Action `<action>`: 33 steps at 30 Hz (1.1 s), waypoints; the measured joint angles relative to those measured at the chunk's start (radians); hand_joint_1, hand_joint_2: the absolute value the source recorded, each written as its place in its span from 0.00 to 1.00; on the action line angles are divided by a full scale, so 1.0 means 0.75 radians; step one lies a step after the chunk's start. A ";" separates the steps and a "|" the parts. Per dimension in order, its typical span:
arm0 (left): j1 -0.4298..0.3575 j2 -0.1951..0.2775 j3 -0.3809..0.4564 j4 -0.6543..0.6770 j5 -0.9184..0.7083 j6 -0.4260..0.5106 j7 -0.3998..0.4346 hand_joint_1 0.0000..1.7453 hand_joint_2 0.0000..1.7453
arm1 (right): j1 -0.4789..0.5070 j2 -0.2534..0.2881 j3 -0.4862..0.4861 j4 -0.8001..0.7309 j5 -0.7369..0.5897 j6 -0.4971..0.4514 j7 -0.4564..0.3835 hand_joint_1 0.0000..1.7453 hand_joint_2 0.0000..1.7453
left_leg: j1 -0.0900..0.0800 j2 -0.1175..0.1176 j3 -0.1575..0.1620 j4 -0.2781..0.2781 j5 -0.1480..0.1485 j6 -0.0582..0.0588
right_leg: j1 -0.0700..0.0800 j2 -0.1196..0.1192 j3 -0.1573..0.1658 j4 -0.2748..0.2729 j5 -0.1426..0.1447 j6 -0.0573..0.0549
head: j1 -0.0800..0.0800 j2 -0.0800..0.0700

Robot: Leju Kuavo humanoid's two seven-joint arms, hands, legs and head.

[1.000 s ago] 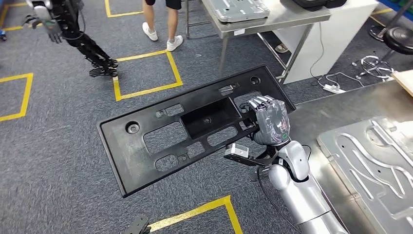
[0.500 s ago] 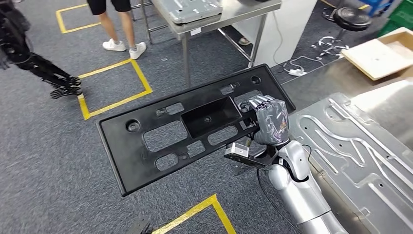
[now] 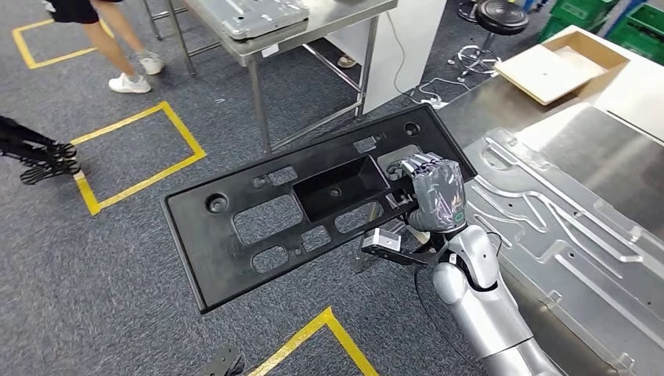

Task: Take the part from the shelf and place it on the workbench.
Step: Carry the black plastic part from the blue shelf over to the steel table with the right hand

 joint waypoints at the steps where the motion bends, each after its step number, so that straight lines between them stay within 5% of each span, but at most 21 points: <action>1: -0.001 0.000 -0.001 0.000 -0.003 0.000 0.001 0.00 1.00 | -0.006 0.001 0.001 0.001 0.000 0.000 0.000 1.00 1.00 | -0.004 0.013 0.003 -0.001 -0.004 -0.006 | 0.008 -0.019 0.025 -0.052 0.011 -0.009 | 0.000 0.000; 4: -0.004 0.000 -0.006 0.000 -0.007 0.000 0.004 0.00 1.00 | -0.016 0.006 0.002 0.004 0.000 0.000 0.000 1.00 1.00 | -0.011 0.050 0.014 -0.006 -0.014 -0.027 | 0.016 0.001 0.034 -0.080 0.011 -0.029 | -0.001 0.000; 6: -0.006 0.000 -0.009 0.000 -0.007 -0.001 0.006 0.00 1.00 | -0.017 0.007 0.002 0.008 0.000 0.000 0.000 1.00 1.00 | -0.008 0.015 0.010 0.022 -0.043 -0.039 | 0.007 0.030 0.041 -0.093 0.016 -0.042 | -0.001 0.000; 8: -0.005 0.001 -0.010 0.000 -0.007 -0.003 0.008 0.00 1.00 | -0.021 0.013 0.002 0.011 0.000 -0.001 -0.002 1.00 1.00 | -0.003 -0.051 -0.045 0.146 -0.115 -0.046 | 0.000 0.059 0.045 -0.100 0.020 -0.053 | -0.001 0.000; 10: 0.001 0.001 -0.010 0.000 -0.007 -0.006 0.011 0.00 1.00 | -0.020 0.019 0.003 0.015 -0.001 -0.001 -0.003 1.00 1.00 | -0.002 -0.079 -0.132 0.317 -0.181 -0.048 | -0.001 0.093 0.045 -0.097 0.020 -0.058 | -0.002 0.000; 11: 0.003 0.002 -0.010 0.000 -0.007 -0.007 0.012 0.00 1.00 | -0.018 0.020 0.004 0.017 -0.001 -0.001 -0.005 1.00 1.00 | -0.002 -0.083 -0.160 0.363 -0.181 -0.049 | -0.001 0.112 0.044 -0.095 0.019 -0.058 | -0.002 0.000; 13: 0.003 0.003 -0.010 0.000 -0.007 -0.010 0.013 0.00 1.00 | -0.014 0.021 0.005 0.021 -0.001 -0.001 -0.007 1.00 1.00 | -0.001 -0.092 -0.145 0.299 -0.105 -0.047 | -0.002 0.150 0.045 -0.086 0.016 -0.057 | -0.002 0.000; 15: 0.002 0.005 -0.010 0.000 -0.007 -0.011 0.013 0.00 1.00 | -0.014 0.021 0.006 0.022 -0.002 -0.001 -0.009 1.00 1.00 | 0.003 -0.147 -0.078 0.126 -0.012 -0.041 | -0.002 0.185 0.040 -0.072 0.011 -0.050 | -0.002 0.000; 17: 0.002 0.007 -0.010 0.000 -0.008 -0.012 0.015 0.00 1.00 | -0.014 0.022 0.006 0.022 -0.002 -0.001 -0.010 1.00 1.00 | 0.006 -0.192 -0.040 0.034 0.016 -0.035 | -0.006 0.218 0.027 -0.062 0.011 -0.037 | -0.002 0.000; 19: 0.001 0.008 -0.011 0.000 -0.009 -0.013 0.016 0.00 1.00 | -0.011 0.023 0.007 0.022 -0.002 -0.001 -0.010 1.00 1.00 | 0.004 -0.177 -0.034 0.023 0.016 -0.025 | -0.011 0.250 0.018 -0.065 0.020 -0.019 | -0.002 0.000; 20: 0.000 0.007 -0.011 0.000 -0.009 -0.013 0.016 0.00 1.00 | -0.008 0.022 0.006 0.022 -0.002 -0.002 -0.010 1.00 1.00 | 0.004 -0.162 -0.031 0.016 0.020 -0.017 | -0.011 0.244 0.015 -0.064 0.019 -0.011 | -0.001 0.000; 22: -0.004 0.006 -0.012 0.000 -0.009 -0.013 0.016 0.00 1.00 | -0.008 0.021 0.006 0.022 -0.003 -0.002 -0.011 1.00 1.00 | 0.008 -0.129 -0.024 0.003 0.028 0.000 | -0.007 0.174 -0.011 -0.009 -0.017 0.005 | 0.001 0.000; 24: -0.003 0.007 -0.012 0.000 -0.009 -0.013 0.016 0.00 1.00 | -0.008 0.022 0.007 0.023 -0.004 -0.003 -0.011 1.00 1.00 | 0.006 -0.095 -0.022 0.000 0.029 0.008 | -0.010 0.092 -0.083 0.141 -0.095 0.019 | 0.003 0.000; 26: 0.002 0.009 -0.012 0.000 -0.009 -0.013 0.017 0.00 1.00 | -0.002 0.022 0.008 0.024 -0.006 -0.003 -0.012 1.00 1.00 | 0.005 -0.059 -0.022 0.000 0.026 0.010 | -0.018 0.070 -0.150 0.275 -0.138 0.028 | 0.003 0.000; 27: 0.002 0.010 -0.012 0.000 -0.009 -0.013 0.018 0.00 1.00 | 0.001 0.023 0.008 0.024 -0.006 -0.003 -0.013 1.00 1.00 | 0.005 -0.042 -0.021 0.000 0.024 0.009 | -0.021 0.065 -0.152 0.279 -0.124 0.030 | 0.003 0.000; 30: 0.002 0.010 -0.012 0.000 -0.009 -0.015 0.019 0.00 1.00 | 0.003 0.022 0.008 0.024 -0.008 -0.003 -0.015 1.00 1.00 | 0.003 0.003 -0.008 0.000 0.013 -0.001 | -0.014 0.014 -0.029 0.049 -0.010 0.017 | 0.003 0.000; 33: 0.001 0.010 -0.012 0.000 -0.008 -0.018 0.018 0.00 1.00 | 0.001 0.025 0.009 0.022 -0.010 -0.004 -0.017 1.00 1.00 | -0.006 0.041 0.003 -0.002 0.000 -0.022 | 0.010 -0.022 0.030 -0.077 0.016 -0.011 | 0.003 0.000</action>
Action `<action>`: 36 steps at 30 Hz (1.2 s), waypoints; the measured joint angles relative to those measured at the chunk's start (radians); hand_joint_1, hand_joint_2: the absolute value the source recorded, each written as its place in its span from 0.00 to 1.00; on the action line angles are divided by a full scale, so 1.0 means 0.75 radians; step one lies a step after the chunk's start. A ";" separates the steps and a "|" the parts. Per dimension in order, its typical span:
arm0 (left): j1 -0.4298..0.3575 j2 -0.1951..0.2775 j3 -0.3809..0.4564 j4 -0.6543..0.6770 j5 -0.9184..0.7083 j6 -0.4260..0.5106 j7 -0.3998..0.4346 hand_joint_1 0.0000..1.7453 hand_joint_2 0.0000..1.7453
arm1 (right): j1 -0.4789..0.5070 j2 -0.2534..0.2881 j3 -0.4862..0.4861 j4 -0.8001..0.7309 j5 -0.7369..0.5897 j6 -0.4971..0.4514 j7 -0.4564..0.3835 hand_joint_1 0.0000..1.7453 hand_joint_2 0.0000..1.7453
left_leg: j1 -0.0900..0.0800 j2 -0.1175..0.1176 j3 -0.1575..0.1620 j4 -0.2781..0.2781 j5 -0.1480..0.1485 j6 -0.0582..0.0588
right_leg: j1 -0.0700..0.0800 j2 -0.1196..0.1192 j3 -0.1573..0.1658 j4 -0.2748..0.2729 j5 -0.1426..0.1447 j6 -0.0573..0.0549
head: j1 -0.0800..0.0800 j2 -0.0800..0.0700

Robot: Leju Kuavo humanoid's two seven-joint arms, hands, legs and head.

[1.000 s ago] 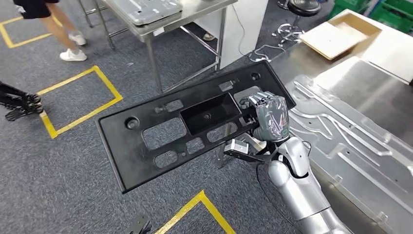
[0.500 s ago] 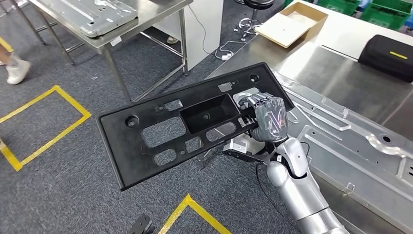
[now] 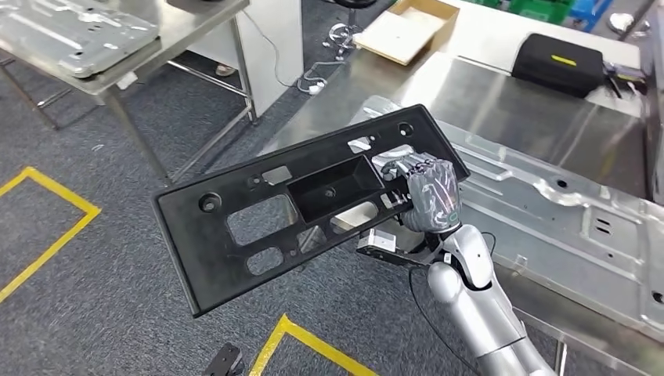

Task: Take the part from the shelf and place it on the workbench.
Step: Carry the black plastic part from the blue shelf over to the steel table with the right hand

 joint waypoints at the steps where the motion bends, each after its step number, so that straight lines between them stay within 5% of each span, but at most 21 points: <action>1: 0.000 0.000 0.000 0.000 0.001 -0.002 -0.001 0.00 1.00 | 0.001 0.001 0.000 0.000 0.000 0.000 -0.001 1.00 1.00 | -0.001 0.014 0.004 -0.002 -0.003 -0.007 | 0.002 0.018 -0.002 -0.003 0.003 -0.007 | 0.000 0.000; 2: -0.001 0.000 0.000 0.000 0.001 -0.004 -0.002 0.00 1.00 | 0.002 0.002 0.001 -0.001 0.002 -0.001 -0.001 1.00 1.00 | 0.000 0.018 0.008 -0.002 -0.009 -0.015 | -0.002 0.033 0.001 -0.007 0.005 -0.014 | 0.000 0.000; 4: 0.001 0.002 0.000 0.000 0.002 -0.006 -0.006 0.00 1.00 | 0.002 0.006 0.001 -0.002 0.006 -0.002 -0.001 1.00 1.00 | 0.004 -0.024 -0.005 0.046 -0.049 -0.025 | -0.010 0.062 0.010 -0.021 0.010 -0.033 | 0.000 0.000; 7: 0.012 0.004 0.000 0.000 0.002 -0.007 -0.009 0.00 1.00 | 0.003 0.017 0.005 -0.003 0.009 -0.003 -0.001 1.00 1.00 | 0.007 -0.116 -0.120 0.289 -0.167 -0.030 | -0.013 0.108 0.014 -0.025 0.012 -0.050 | -0.001 0.000; 9: 0.020 0.005 0.000 0.000 0.001 -0.007 -0.009 0.00 1.00 | 0.007 0.020 0.007 0.000 0.009 -0.003 -0.001 1.00 1.00 | 0.007 -0.128 -0.173 0.375 -0.171 -0.031 | -0.012 0.147 0.014 -0.019 0.010 -0.050 | -0.001 0.000; 11: 0.021 0.005 0.000 0.000 0.001 -0.007 -0.009 0.00 1.00 | 0.009 0.020 0.008 0.002 0.010 -0.003 -0.001 1.00 1.00 | 0.009 -0.141 -0.138 0.270 -0.081 -0.028 | -0.013 0.185 0.014 -0.008 0.006 -0.047 | -0.001 0.000; 13: 0.019 0.006 0.000 0.000 0.001 -0.007 -0.010 0.00 1.00 | 0.008 0.020 0.008 0.002 0.009 -0.003 0.001 1.00 1.00 | 0.015 -0.200 -0.070 0.105 -0.004 -0.022 | -0.013 0.221 0.007 0.008 -0.001 -0.037 | 0.000 0.000; 15: 0.019 0.008 0.000 0.000 0.001 -0.007 -0.010 0.00 1.00 | 0.007 0.020 0.008 0.002 0.008 -0.004 0.003 1.00 1.00 | 0.016 -0.239 -0.042 0.037 0.011 -0.017 | -0.018 0.252 -0.006 0.019 -0.001 -0.021 | 0.000 0.000; 17: 0.018 0.008 0.000 0.000 0.001 -0.007 -0.010 0.00 1.00 | 0.010 0.019 0.008 0.002 0.008 -0.004 0.004 1.00 1.00 | 0.012 -0.214 -0.039 0.028 0.017 -0.004 | -0.025 0.279 -0.016 0.015 0.006 -0.002 | -0.001 0.000; 19: 0.015 0.008 0.000 0.000 0.000 -0.007 -0.009 0.00 1.00 | 0.013 0.018 0.008 0.001 0.008 -0.005 0.005 1.00 1.00 | 0.013 -0.181 -0.031 0.014 0.027 0.014 | -0.022 0.235 -0.032 0.044 -0.013 0.012 | 0.001 0.000; 22: 0.020 0.010 0.000 0.000 -0.001 -0.007 -0.009 0.00 1.00 | 0.015 0.018 0.008 0.001 0.008 -0.005 0.004 1.00 1.00 | 0.009 -0.128 -0.026 0.005 0.030 0.028 | -0.020 0.111 -0.137 0.261 -0.122 0.026 | 0.007 0.000; 24: 0.025 0.012 0.000 0.000 -0.001 -0.007 -0.007 0.00 1.00 | 0.020 0.018 0.009 0.002 0.008 -0.005 0.004 1.00 1.00 | 0.007 -0.092 -0.026 0.005 0.026 0.029 | -0.026 0.090 -0.193 0.370 -0.150 0.032 | 0.007 0.000; 26: 0.026 0.013 0.000 0.000 -0.001 -0.007 -0.007 0.00 1.00 | 0.023 0.017 0.009 0.002 0.008 -0.005 0.005 1.00 1.00 | 0.006 -0.059 -0.020 0.006 0.020 0.027 | -0.027 0.075 -0.149 0.287 -0.087 0.029 | 0.007 0.000; 28: 0.025 0.013 0.000 0.000 -0.001 -0.007 -0.007 0.00 1.00 | 0.021 0.017 0.009 0.002 0.008 -0.005 0.005 1.00 1.00 | 0.002 -0.030 -0.011 0.006 0.011 0.018 | -0.013 0.022 -0.050 0.104 -0.016 0.014 | 0.008 0.000; 30: 0.024 0.013 0.000 0.000 -0.001 -0.007 -0.007 0.00 1.00 | 0.018 0.017 0.009 0.001 0.008 -0.006 0.004 1.00 1.00 | -0.004 -0.004 -0.004 0.005 0.002 0.006 | 0.005 -0.012 -0.003 0.010 0.001 -0.005 | 0.007 0.000; 32: 0.021 0.012 0.000 0.000 0.000 -0.007 -0.007 0.00 1.00 | 0.017 0.017 0.009 0.000 0.008 -0.006 0.005 1.00 1.00 | -0.007 0.023 0.004 0.000 -0.005 -0.008 | 0.010 0.014 -0.003 0.001 -0.001 -0.019 | 0.007 0.000; 34: 0.017 0.012 0.000 0.000 0.000 -0.007 -0.008 0.00 1.00 | 0.017 0.017 0.008 0.000 0.008 -0.007 0.005 1.00 1.00 | -0.003 -0.008 0.005 0.021 -0.028 -0.020 | 0.003 0.045 0.007 -0.012 0.004 -0.032 | 0.007 0.000; 36: 0.018 0.012 0.001 0.000 0.001 -0.007 -0.009 0.00 1.00 | 0.015 0.020 0.009 0.000 0.008 -0.008 0.005 1.00 1.00 | 0.002 -0.084 -0.044 0.138 -0.094 -0.025 | -0.006 0.077 0.017 -0.022 0.008 -0.046 | 0.006 0.000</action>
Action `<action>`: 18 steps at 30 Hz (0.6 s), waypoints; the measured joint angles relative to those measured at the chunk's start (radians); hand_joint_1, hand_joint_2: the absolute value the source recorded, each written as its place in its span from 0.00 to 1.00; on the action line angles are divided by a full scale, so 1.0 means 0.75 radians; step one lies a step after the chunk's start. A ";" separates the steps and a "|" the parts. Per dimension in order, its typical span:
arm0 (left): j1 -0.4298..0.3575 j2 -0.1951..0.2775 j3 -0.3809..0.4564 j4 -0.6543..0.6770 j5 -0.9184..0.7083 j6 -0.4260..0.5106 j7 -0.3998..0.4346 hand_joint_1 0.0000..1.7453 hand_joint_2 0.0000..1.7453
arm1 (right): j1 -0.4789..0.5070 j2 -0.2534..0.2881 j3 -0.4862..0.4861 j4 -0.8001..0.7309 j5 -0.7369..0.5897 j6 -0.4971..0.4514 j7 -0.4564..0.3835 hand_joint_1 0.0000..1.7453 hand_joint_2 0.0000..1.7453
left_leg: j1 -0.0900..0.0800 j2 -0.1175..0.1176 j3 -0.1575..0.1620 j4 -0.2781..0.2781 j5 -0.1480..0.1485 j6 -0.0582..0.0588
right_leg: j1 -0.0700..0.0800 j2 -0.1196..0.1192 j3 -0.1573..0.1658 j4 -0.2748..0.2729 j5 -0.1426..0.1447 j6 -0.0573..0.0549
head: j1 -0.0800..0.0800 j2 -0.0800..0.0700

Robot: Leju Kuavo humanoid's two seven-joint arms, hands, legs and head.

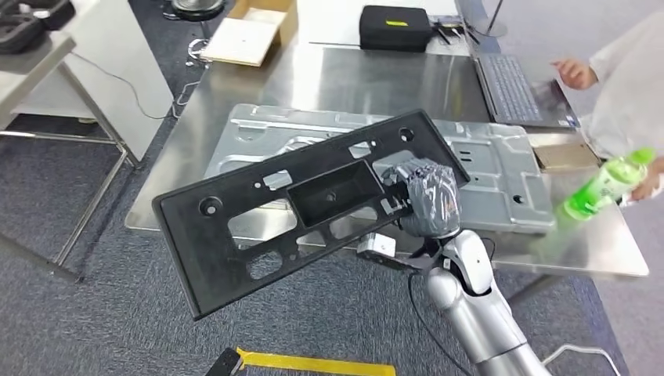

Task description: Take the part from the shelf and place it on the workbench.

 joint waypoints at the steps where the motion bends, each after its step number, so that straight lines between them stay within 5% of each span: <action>1: 0.003 0.000 0.000 0.000 0.000 0.000 0.000 0.00 1.00 | -0.001 0.002 0.000 0.001 0.000 0.000 0.000 1.00 1.00 | 0.000 -0.024 -0.045 0.087 -0.039 -0.001 | 0.000 0.017 0.001 0.001 0.000 -0.004 | 0.000 0.000; 3: 0.009 0.000 0.000 0.000 0.000 0.000 0.000 0.00 1.00 | 0.002 0.005 0.000 0.001 0.000 0.000 0.001 1.00 1.00 | 0.001 -0.041 -0.126 0.224 -0.076 -0.002 | 0.001 0.056 0.000 0.005 -0.002 -0.008 | -0.001 0.000; 4: 0.010 0.001 0.000 0.000 0.000 0.000 0.000 0.00 1.00 | 0.004 0.005 0.000 0.002 0.000 0.000 0.001 1.00 1.00 | 0.001 -0.043 -0.139 0.229 -0.055 -0.001 | 0.002 0.076 0.000 0.009 -0.004 -0.009 | -0.001 0.000; 8: 0.010 0.002 0.000 0.000 0.000 -0.001 0.001 0.00 1.00 | 0.007 0.006 0.000 0.001 0.002 -0.006 0.001 1.00 1.00 | 0.007 -0.113 -0.046 -0.047 0.121 0.006 | -0.002 0.144 -0.008 0.041 -0.021 0.005 | 0.000 0.000; 11: 0.008 0.004 0.000 0.000 -0.001 -0.001 0.002 0.00 1.00 | 0.015 0.007 0.000 0.001 0.013 -0.016 0.001 1.00 1.00 | 0.005 -0.133 -0.027 -0.099 0.130 0.017 | -0.007 0.173 -0.023 0.049 -0.022 0.026 | -0.001 0.000; 12: 0.006 0.004 0.000 0.000 -0.001 -0.001 0.001 0.00 1.00 | 0.019 0.006 0.000 0.000 0.018 -0.018 0.001 1.00 1.00 | 0.005 -0.125 -0.024 -0.105 0.134 0.024 | -0.009 0.171 -0.025 0.051 -0.023 0.033 | -0.001 0.000; 14: 0.003 0.004 0.000 0.000 -0.002 -0.001 0.000 0.00 1.00 | 0.023 0.006 0.000 0.000 0.025 -0.023 0.001 1.00 1.00 | 0.009 -0.110 -0.018 -0.118 0.142 0.041 | -0.006 0.116 -0.046 0.100 -0.058 0.047 | 0.001 0.000; 16: 0.004 0.004 0.001 0.000 -0.002 -0.002 -0.001 0.00 1.00 | 0.023 0.005 0.000 0.000 0.026 -0.025 0.001 1.00 1.00 | 0.008 -0.095 -0.015 -0.123 0.144 0.048 | -0.007 0.043 -0.115 0.247 -0.137 0.058 | 0.003 0.000; 18: 0.008 0.006 0.001 0.000 -0.002 -0.002 -0.001 0.00 1.00 | 0.028 0.005 0.000 0.000 0.026 -0.026 0.001 1.00 1.00 | 0.005 -0.079 -0.015 -0.123 0.142 0.050 | -0.014 0.018 -0.186 0.389 -0.188 0.067 | 0.003 0.000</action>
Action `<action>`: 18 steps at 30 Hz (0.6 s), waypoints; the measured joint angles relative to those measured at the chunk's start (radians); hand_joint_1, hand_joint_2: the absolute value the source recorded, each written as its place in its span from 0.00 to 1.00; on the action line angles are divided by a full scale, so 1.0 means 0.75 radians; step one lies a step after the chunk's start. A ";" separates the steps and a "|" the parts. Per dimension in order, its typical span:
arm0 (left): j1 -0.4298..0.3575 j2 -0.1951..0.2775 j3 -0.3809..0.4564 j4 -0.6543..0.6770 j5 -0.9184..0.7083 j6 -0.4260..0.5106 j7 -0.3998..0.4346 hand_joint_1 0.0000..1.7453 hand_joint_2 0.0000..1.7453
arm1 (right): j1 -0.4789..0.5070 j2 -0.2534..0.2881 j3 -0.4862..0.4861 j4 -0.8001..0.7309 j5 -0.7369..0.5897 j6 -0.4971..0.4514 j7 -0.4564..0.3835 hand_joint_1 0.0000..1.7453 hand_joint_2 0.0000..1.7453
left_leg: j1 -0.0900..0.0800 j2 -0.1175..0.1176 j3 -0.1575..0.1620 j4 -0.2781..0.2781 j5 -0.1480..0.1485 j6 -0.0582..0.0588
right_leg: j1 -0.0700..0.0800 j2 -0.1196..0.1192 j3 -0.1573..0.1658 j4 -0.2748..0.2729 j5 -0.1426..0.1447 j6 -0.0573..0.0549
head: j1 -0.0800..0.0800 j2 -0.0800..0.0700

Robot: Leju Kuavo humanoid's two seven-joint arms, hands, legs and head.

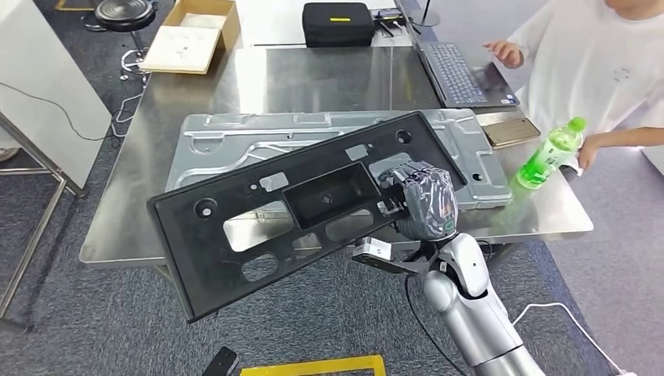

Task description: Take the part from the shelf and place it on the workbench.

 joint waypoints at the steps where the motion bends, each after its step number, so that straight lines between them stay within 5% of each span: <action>1: 0.001 0.001 0.000 0.000 0.000 0.000 0.000 0.00 1.00 | 0.002 0.000 0.000 0.000 0.000 0.000 0.000 1.00 1.00 | 0.000 0.007 0.001 0.000 -0.001 0.000 | -0.003 -0.003 -0.008 0.013 0.010 0.002 | 0.000 0.000; 4: 0.000 0.001 0.000 0.000 -0.001 0.000 0.000 0.00 1.00 | 0.001 -0.001 0.000 0.000 0.001 -0.001 0.000 1.00 1.00 | -0.001 0.019 0.006 0.000 -0.007 -0.006 | -0.004 -0.009 0.106 -0.209 0.129 -0.006 | 0.000 0.000; 6: -0.002 0.001 0.000 0.000 -0.003 0.000 0.000 0.00 1.00 | -0.003 -0.001 0.000 0.000 0.002 -0.002 0.002 1.00 1.00 | -0.004 0.023 0.007 0.000 -0.010 -0.017 | 0.005 -0.014 0.170 -0.336 0.164 -0.017 | -0.001 0.000; 11: -0.003 0.001 0.000 0.000 -0.009 0.001 0.002 0.00 1.00 | -0.007 -0.003 -0.021 0.004 -0.015 -0.005 0.020 1.00 1.00 | -0.001 0.028 0.002 0.021 -0.033 -0.052 | 0.009 -0.011 0.195 -0.380 0.168 -0.052 | -0.001 0.000; 15: -0.001 0.001 0.000 0.000 -0.011 0.003 -0.002 0.00 1.00 | -0.010 -0.003 -0.045 0.014 -0.087 0.012 0.023 1.00 1.00 | -0.002 0.027 -0.136 0.299 -0.165 -0.058 | 0.010 -0.010 0.207 -0.387 0.166 -0.070 | -0.001 0.000; 17: 0.001 0.002 0.000 0.000 -0.012 0.003 -0.005 0.00 1.00 | -0.009 -0.003 -0.066 0.027 -0.135 0.031 0.023 1.00 1.00 | -0.002 0.027 -0.171 0.354 -0.157 -0.058 | 0.012 -0.007 0.207 -0.381 0.162 -0.072 | -0.002 0.000; 18: 0.001 0.002 0.000 0.000 -0.012 0.003 -0.006 0.00 1.00 | -0.009 -0.003 -0.077 0.034 -0.157 0.037 0.023 1.00 1.00 | -0.002 0.027 -0.152 0.309 -0.117 -0.056 | 0.011 -0.005 0.208 -0.376 0.159 -0.071 | -0.002 0.000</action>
